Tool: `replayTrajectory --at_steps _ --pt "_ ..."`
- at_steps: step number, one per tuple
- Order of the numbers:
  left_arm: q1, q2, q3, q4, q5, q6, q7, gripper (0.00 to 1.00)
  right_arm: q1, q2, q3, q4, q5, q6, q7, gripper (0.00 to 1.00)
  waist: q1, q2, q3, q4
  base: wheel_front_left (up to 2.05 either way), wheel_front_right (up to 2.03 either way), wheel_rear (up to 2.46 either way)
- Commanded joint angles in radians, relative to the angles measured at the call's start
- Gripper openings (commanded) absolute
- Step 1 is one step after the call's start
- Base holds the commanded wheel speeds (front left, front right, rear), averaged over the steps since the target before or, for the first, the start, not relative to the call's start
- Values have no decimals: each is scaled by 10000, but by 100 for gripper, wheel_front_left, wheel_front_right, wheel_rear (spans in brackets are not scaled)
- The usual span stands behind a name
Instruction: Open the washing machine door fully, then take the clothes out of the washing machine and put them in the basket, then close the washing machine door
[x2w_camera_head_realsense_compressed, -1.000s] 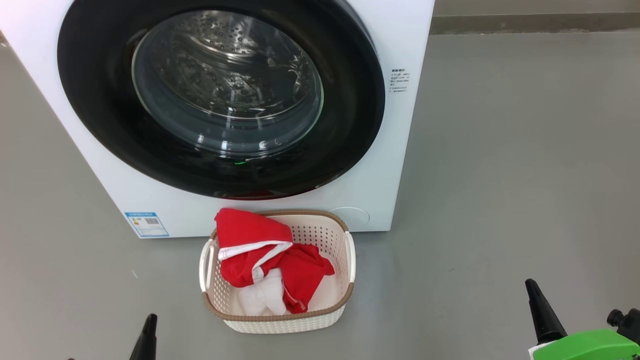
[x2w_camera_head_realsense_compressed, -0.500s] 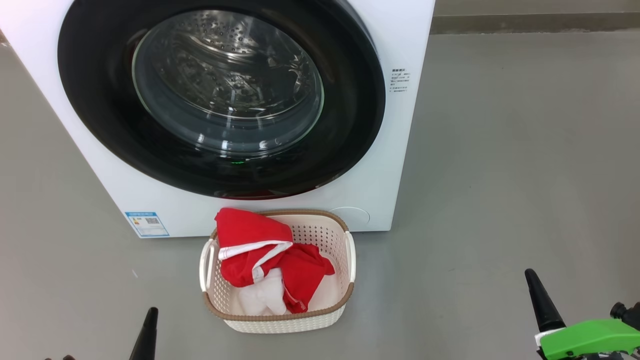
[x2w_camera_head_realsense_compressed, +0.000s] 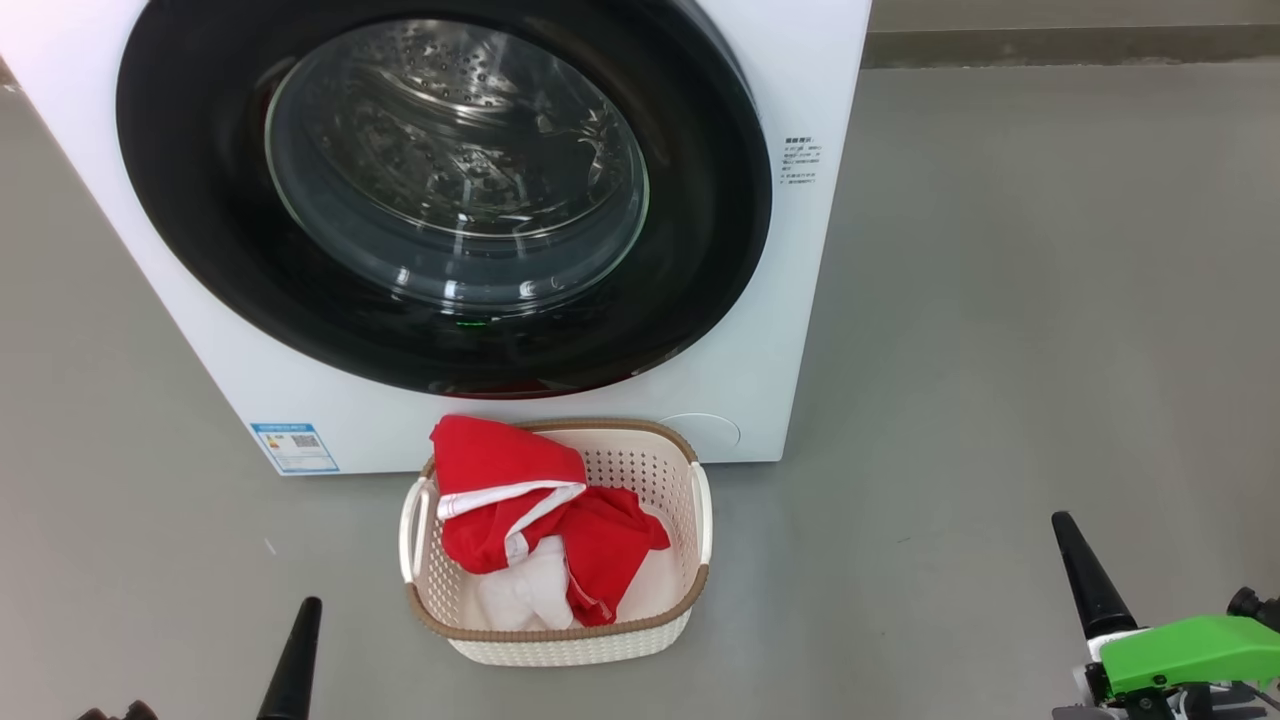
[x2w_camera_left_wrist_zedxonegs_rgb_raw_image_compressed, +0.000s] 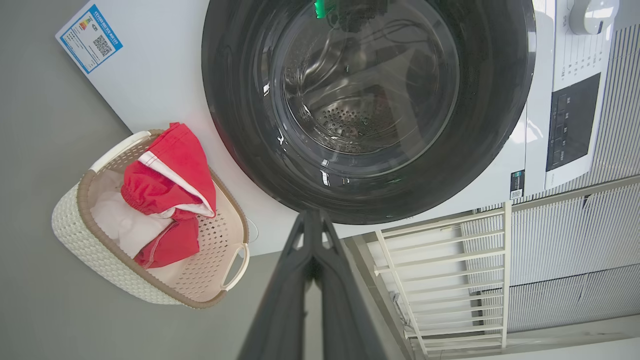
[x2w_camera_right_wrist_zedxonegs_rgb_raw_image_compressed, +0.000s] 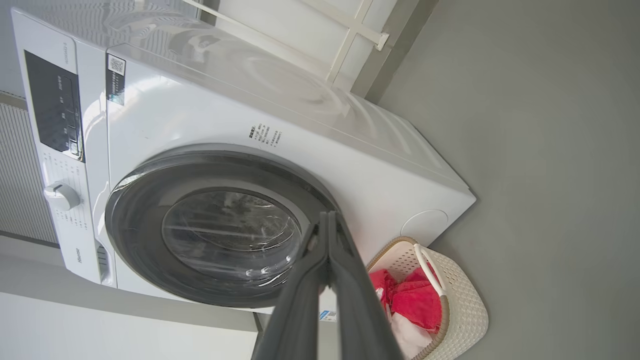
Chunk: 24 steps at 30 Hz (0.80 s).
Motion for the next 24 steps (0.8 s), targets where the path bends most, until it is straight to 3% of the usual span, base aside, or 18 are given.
replayTrajectory --at_steps 1,24 --pt "-525 65 327 -280 -340 -54 97 0 -481 -74 99 -303 287 -5 77 0 0 0 0 1 0 0 0" --pt "-898 -96 483 -318 -2577 -66 727 0 -889 6 -75 -450 2446 -7 725 0 0 0 5 15 0 0 0"
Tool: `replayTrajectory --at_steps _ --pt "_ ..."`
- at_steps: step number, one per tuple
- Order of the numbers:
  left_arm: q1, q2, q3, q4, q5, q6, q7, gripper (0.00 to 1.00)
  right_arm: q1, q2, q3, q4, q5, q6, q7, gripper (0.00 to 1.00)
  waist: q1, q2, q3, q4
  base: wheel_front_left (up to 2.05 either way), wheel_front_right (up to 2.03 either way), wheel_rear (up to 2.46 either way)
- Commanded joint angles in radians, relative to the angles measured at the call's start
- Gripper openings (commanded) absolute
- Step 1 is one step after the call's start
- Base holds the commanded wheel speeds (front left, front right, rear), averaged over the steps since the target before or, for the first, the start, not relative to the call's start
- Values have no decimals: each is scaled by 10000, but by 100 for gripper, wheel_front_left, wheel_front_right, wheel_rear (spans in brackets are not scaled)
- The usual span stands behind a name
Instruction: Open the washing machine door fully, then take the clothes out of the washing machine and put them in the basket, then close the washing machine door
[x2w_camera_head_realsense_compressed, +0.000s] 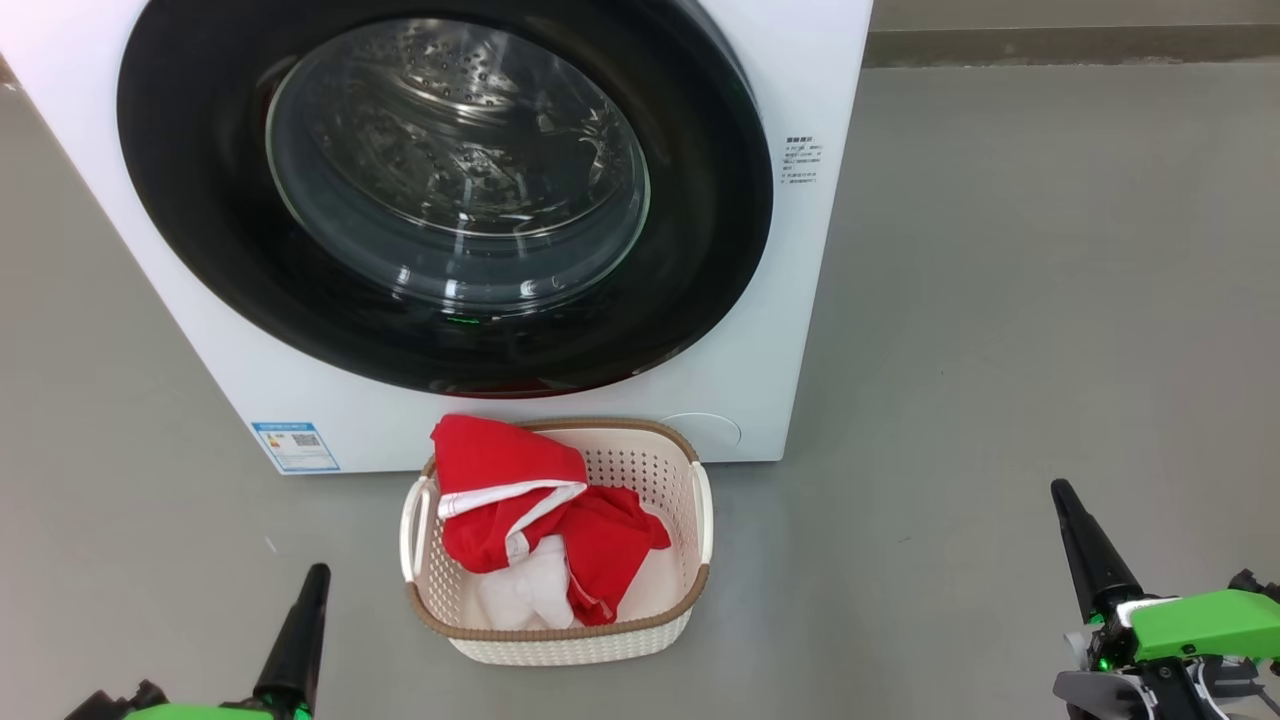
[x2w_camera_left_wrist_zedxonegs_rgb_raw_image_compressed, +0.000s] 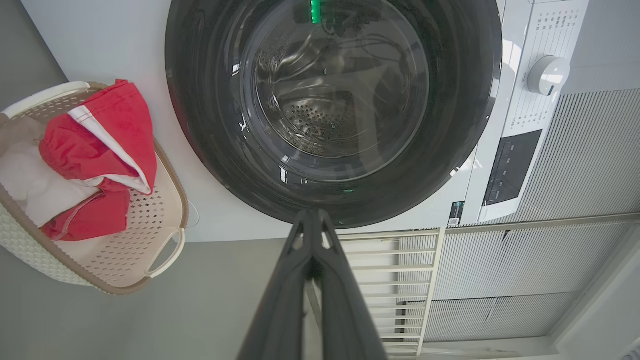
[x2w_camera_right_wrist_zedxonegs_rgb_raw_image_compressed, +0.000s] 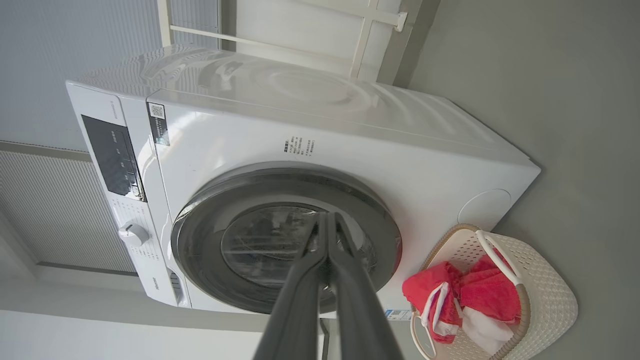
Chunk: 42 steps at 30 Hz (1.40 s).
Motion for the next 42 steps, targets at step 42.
replayTrajectory --at_steps 42 --pt "-564 26 401 -288 -657 -69 180 0 -587 -43 83 -345 638 -7 206 0 0 0 1 3 0 0 0"
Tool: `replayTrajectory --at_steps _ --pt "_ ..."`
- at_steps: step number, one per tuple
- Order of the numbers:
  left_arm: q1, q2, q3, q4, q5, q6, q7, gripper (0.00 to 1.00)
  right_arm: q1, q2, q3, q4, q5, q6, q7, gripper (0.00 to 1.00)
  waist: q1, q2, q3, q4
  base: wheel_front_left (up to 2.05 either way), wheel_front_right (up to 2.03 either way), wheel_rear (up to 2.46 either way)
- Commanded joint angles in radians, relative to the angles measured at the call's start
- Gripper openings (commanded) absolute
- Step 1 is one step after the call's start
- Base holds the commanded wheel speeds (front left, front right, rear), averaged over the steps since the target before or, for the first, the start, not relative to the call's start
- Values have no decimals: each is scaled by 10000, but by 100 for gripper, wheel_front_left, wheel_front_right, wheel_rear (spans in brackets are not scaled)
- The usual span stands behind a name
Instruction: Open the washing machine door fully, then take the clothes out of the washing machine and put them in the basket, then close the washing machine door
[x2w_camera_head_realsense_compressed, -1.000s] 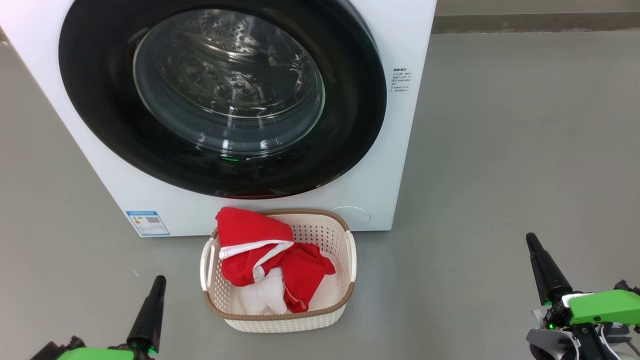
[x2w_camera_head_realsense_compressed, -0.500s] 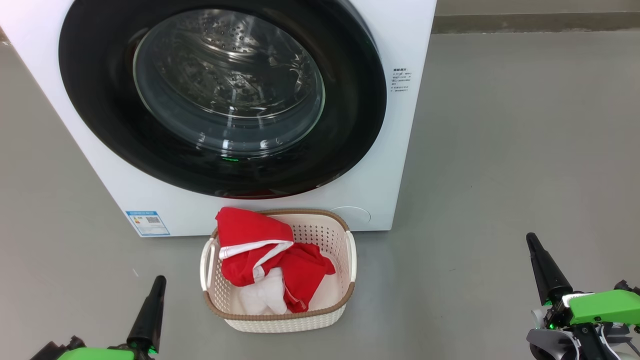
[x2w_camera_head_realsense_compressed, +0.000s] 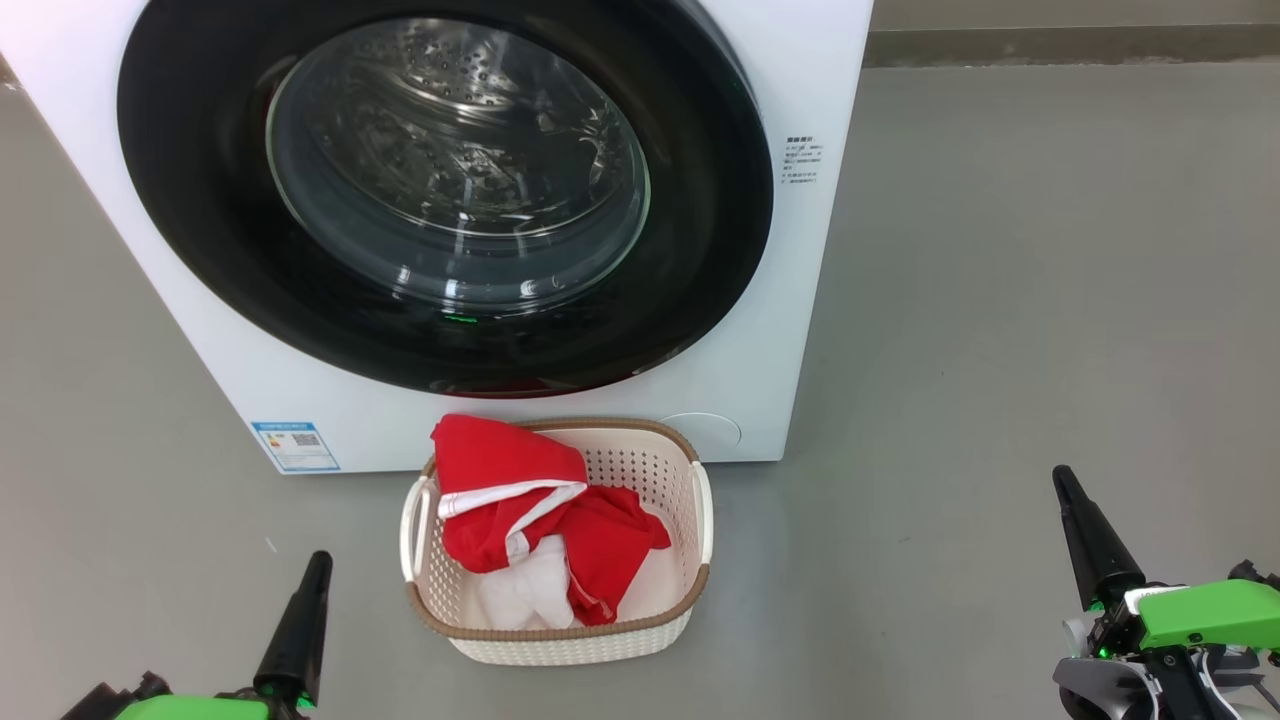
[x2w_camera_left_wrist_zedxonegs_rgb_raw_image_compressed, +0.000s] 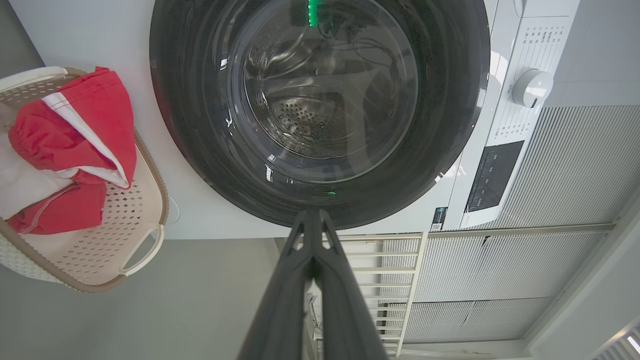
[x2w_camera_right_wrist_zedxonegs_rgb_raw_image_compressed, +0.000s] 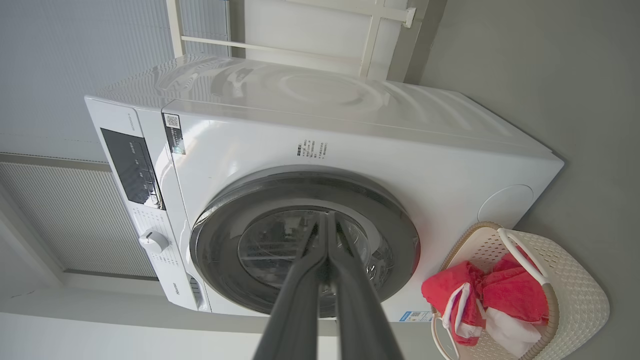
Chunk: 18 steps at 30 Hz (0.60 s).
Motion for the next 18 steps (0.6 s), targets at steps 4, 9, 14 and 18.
replayTrajectory --at_steps 4,9,14,18 --pt "-392 97 368 -273 -67 -69 47 0 -420 -85 168 -305 62 -6 64 0 -1 0 0 0 0 0 0" --pt "-392 97 368 -273 -67 -69 47 0 -420 -85 169 -305 62 -6 63 0 -1 0 0 0 0 0 0" --pt "-392 97 367 -273 -67 -69 47 0 -420 -85 170 -305 63 -6 63 0 -1 0 0 0 0 0 0" --pt "-392 97 367 -273 -67 -69 47 0 -420 -85 171 -305 63 -6 62 0 -1 0 0 0 0 0 0"
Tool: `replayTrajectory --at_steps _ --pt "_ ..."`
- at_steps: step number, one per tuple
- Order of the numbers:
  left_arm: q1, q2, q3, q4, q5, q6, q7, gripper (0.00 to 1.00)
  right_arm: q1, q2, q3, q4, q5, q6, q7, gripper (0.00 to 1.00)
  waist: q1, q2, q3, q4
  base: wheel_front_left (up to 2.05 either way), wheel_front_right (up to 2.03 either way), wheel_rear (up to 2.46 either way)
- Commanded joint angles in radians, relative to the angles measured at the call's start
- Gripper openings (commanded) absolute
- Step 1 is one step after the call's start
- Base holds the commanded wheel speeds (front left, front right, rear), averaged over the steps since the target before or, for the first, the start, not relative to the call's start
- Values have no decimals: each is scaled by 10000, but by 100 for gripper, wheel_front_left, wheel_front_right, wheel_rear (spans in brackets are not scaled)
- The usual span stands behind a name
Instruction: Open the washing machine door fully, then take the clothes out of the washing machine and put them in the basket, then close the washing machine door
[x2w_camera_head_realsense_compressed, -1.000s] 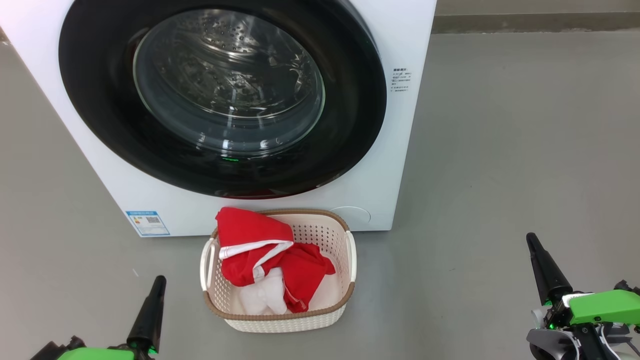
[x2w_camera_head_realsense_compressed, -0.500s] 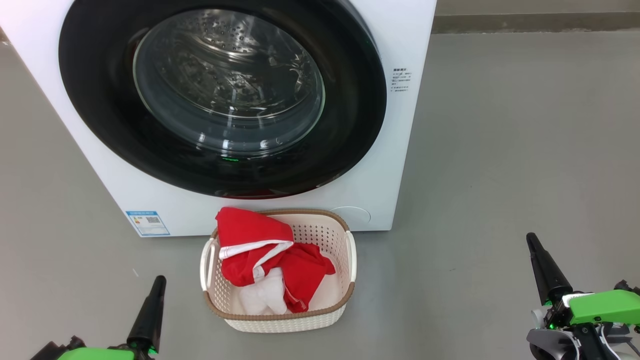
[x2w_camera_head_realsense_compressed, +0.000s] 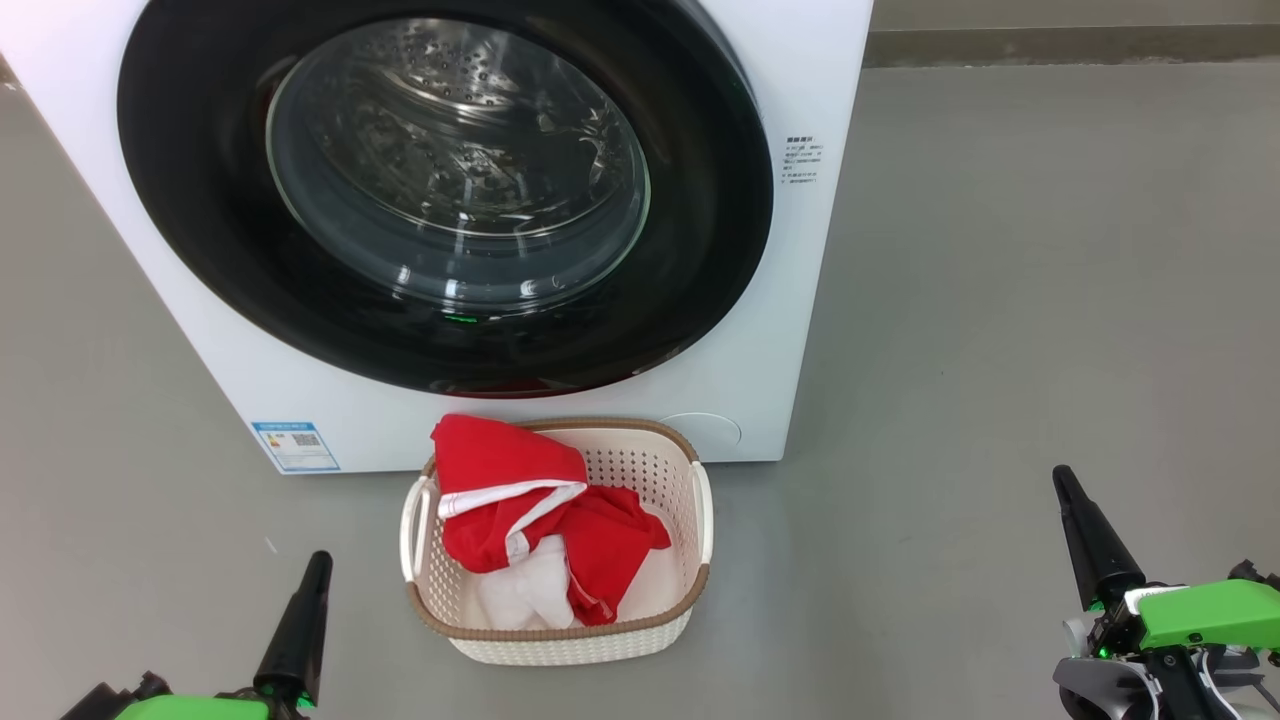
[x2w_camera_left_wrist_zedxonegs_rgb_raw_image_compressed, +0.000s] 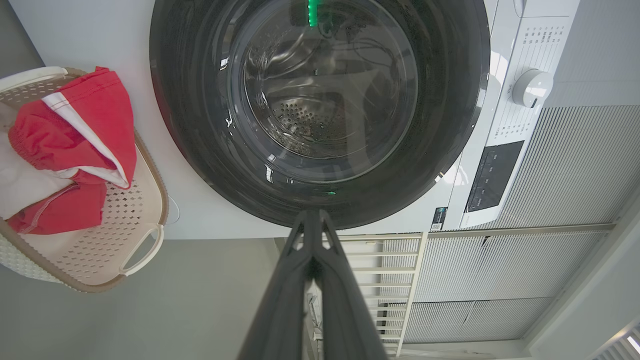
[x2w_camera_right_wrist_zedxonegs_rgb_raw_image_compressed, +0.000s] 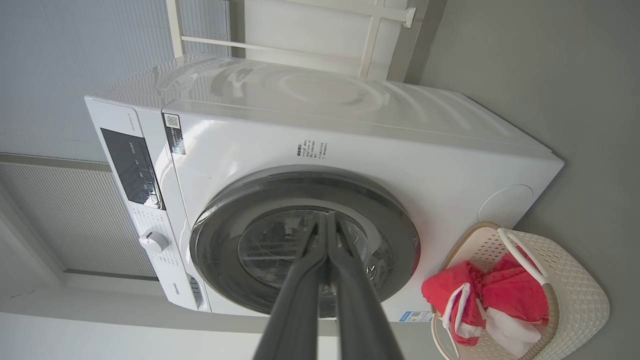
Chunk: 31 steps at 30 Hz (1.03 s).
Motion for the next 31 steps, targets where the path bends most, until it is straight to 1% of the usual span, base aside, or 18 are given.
replayTrajectory --at_steps 1,31 --pt "-392 97 365 -273 -67 -69 47 0 -420 -85 171 -305 63 -6 62 0 0 0 0 0 0 0 0" --pt "-392 97 364 -273 -68 -69 46 0 -419 -85 173 -305 66 -6 60 0 0 0 0 0 0 0 0"
